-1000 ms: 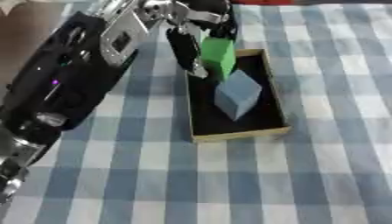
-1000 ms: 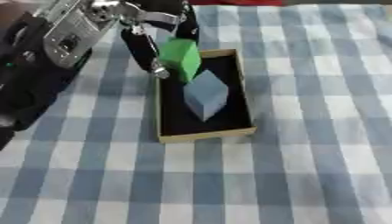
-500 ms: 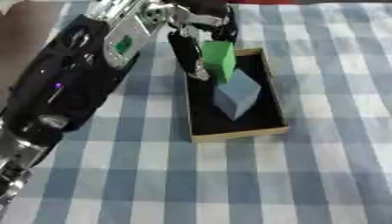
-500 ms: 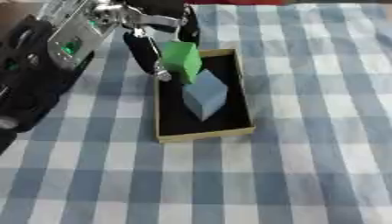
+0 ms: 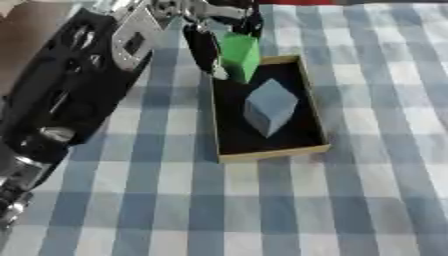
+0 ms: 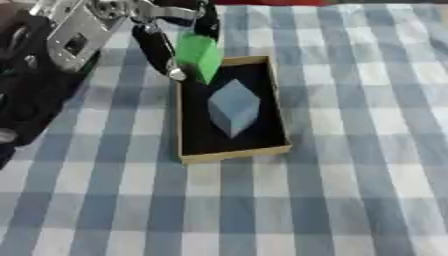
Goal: Pick up objects on the table and place them in the box.
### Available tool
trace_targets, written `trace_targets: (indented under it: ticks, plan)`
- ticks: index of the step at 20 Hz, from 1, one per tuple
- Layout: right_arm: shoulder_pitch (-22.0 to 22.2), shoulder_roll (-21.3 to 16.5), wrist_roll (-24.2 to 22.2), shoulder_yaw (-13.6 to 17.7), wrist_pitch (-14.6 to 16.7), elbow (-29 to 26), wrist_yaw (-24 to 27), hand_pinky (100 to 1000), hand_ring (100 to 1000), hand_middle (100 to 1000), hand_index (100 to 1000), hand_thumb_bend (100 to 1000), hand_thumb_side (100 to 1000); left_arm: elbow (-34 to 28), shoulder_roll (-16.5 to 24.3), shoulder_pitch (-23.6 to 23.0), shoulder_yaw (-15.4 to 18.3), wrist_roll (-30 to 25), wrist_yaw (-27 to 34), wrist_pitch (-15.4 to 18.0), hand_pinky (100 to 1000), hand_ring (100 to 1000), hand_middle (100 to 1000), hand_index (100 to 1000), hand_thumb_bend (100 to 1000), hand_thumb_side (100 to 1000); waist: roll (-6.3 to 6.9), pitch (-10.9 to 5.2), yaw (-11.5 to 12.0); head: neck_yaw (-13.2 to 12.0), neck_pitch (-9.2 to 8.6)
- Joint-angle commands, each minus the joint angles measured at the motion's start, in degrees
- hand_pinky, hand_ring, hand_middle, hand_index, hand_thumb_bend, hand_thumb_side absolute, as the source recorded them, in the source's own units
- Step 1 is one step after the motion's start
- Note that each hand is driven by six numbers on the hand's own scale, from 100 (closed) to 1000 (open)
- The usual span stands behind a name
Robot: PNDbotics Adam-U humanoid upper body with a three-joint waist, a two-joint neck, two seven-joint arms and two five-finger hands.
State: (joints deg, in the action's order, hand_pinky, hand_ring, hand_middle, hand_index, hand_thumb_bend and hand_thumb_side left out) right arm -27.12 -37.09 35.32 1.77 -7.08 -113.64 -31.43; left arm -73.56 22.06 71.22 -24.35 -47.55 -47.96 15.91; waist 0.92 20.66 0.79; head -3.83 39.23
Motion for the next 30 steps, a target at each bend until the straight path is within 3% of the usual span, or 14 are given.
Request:
trace_targets:
  ticks: [1, 17, 20, 30]
  plan:
    - [-0.29, -1.32, 0.15, 0.62, 0.05, -0.95, 0.28, 825, 794, 800, 809, 100, 1000, 1.17, 1.71, 1.4, 1.55, -2.27, -2.1, 3.43, 655, 668, 554, 688, 445, 218, -0.22, -1.07, -0.03, -0.01, -0.54]
    - [-0.7, -1.07, 0.35, 0.69, -0.09, -0.95, 0.6, 824, 793, 799, 808, 100, 1000, 8.49, -0.94, 0.15, 2.87, 5.15, -4.88, 5.04, 649, 653, 550, 690, 436, 303, -0.68, 0.75, -1.07, -0.87, -1.9]
    - [-0.73, -1.02, 0.35, 0.69, -0.09, -0.95, 0.64, 824, 793, 798, 807, 100, 1000, 9.04, -1.22, 0.17, 2.97, 6.43, -5.19, 5.04, 656, 662, 562, 703, 463, 348, -0.68, 0.91, -1.28, -0.91, -2.05]
    - [-0.95, -0.9, 0.17, 0.65, -0.24, -0.95, 0.61, 824, 792, 797, 807, 100, 1000, 9.1, -1.44, 0.14, 2.63, 9.04, -9.77, 5.84, 735, 800, 757, 870, 662, 524, -0.64, 0.89, -1.07, -0.85, -2.08]
